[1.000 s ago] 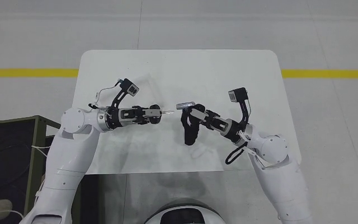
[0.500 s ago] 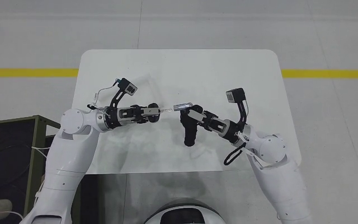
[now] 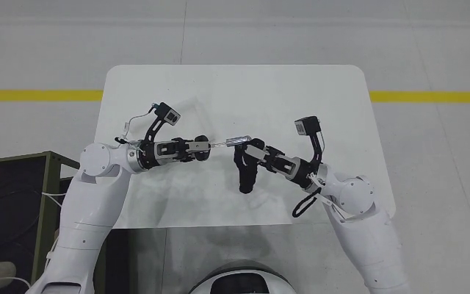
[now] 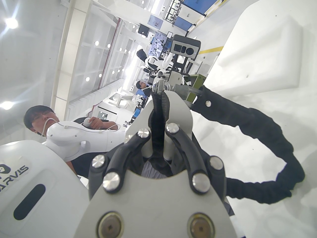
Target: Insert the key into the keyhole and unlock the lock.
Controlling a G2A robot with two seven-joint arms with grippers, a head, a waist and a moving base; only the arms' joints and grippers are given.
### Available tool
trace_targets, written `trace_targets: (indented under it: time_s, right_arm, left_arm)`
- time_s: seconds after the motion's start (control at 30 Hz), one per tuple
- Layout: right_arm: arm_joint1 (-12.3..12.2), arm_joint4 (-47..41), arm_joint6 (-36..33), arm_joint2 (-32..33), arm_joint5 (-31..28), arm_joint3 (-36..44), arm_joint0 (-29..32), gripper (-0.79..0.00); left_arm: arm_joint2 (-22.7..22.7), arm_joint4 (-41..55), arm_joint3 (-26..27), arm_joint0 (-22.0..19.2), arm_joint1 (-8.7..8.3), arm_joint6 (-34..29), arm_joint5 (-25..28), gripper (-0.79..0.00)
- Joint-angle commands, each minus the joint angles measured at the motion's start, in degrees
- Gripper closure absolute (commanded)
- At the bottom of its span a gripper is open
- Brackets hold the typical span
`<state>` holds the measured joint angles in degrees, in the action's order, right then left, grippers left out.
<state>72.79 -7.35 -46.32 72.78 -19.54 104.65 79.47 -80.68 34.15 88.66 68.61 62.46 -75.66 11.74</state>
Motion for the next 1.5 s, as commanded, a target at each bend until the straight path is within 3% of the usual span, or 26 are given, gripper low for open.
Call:
trace_targets:
  time_s: [0.0,0.73,0.9,1.1,1.47]
  right_arm:
    - [0.0,0.0,0.0,-0.1,0.0,0.1,0.0,0.0]
    - [-0.4,0.7,-0.7,-1.8,0.8,0.6,-0.5,0.0]
    - [-0.4,0.4,-0.5,-1.7,0.8,0.5,-0.4,0.0]
    - [-0.5,0.0,-0.4,-1.6,1.0,0.5,-0.4,0.0]
    - [-0.6,-0.8,-0.3,-1.7,1.3,0.4,-0.3,0.0]
  left_arm:
    - [0.0,-0.1,0.1,0.0,-0.01,0.0,0.0,0.0]
    - [0.9,-1.1,1.5,-0.2,0.0,-0.6,1.4,0.0]
    - [1.0,-4.1,2.5,-0.2,-0.1,-1.1,4.6,0.0]
    - [0.2,-14.6,6.6,0.9,-0.39,1.1,14.7,0.0]
    - [0.2,-14.9,6.8,1.0,-0.39,1.3,15.1,0.0]
